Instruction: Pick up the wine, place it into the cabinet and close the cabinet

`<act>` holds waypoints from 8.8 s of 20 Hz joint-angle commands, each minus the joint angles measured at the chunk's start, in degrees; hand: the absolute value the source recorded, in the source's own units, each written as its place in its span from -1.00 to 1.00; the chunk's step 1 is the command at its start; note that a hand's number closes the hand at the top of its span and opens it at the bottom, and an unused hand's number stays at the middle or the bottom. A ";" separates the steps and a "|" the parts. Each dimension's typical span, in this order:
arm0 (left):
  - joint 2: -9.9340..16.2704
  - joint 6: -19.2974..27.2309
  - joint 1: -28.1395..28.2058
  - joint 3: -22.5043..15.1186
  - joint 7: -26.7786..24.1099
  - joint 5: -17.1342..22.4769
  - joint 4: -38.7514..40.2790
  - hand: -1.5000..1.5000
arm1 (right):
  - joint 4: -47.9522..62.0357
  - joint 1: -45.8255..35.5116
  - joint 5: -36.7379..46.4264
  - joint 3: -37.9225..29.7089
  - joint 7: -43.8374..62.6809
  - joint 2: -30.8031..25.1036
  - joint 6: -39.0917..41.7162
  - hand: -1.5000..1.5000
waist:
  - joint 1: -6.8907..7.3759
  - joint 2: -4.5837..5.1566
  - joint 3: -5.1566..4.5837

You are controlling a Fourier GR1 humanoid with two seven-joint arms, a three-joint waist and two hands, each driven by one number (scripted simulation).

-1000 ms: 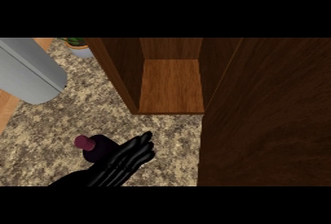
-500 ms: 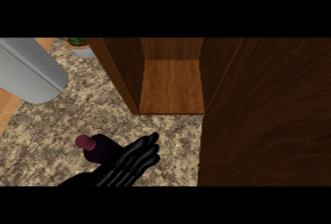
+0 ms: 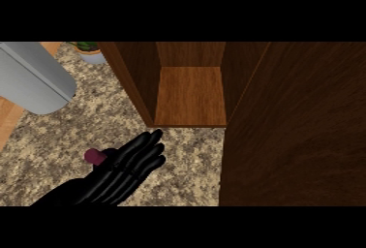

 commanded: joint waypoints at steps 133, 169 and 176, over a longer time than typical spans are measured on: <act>-5.62 -36.43 2.05 29.25 -76.35 -22.75 82.80 1.00 | -13.10 -3.88 -2.26 1.09 10.09 -5.01 -7.04 -1.00 | -0.31 0.25 0.06; -6.73 22.62 -3.96 3.14 -56.78 -3.59 48.39 1.00 | -12.65 -2.09 -2.62 0.29 9.70 -3.42 -5.09 -1.00 | -1.34 0.59 0.01; -6.73 29.12 -9.06 -0.05 -56.84 -3.85 54.85 1.00 | -11.72 -1.68 -8.04 -5.09 8.04 -4.65 -1.78 -1.00 | -1.37 0.64 0.04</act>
